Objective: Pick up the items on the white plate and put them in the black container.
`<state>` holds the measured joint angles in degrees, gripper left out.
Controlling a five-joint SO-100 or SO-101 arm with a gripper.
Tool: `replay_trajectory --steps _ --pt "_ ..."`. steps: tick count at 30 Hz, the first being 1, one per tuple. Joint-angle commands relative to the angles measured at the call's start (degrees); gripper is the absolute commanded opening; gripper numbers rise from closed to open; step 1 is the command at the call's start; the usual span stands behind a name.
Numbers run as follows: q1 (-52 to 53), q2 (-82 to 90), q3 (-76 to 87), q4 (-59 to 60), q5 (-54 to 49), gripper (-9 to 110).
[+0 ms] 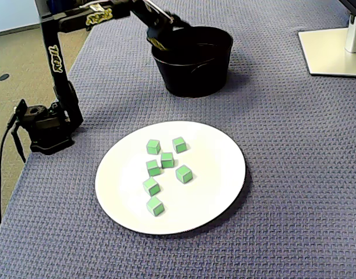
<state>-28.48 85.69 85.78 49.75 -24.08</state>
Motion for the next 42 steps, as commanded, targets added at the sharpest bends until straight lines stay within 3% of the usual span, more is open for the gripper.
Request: replay_trajectory --steps 1,8,14,20,28,42 --pt "3.6 10.5 -11.7 12.7 -2.9 36" --pt "17.7 18.0 -27.3 33.8 -21.2 35" --pt "35.9 19.5 -21.4 41.0 -47.5 32" --pt "48.6 17.1 -9.2 39.6 -65.0 30" --pt "54.3 10.8 3.8 31.5 -71.0 31" --pt "53.7 2.4 13.0 18.1 -68.1 33"
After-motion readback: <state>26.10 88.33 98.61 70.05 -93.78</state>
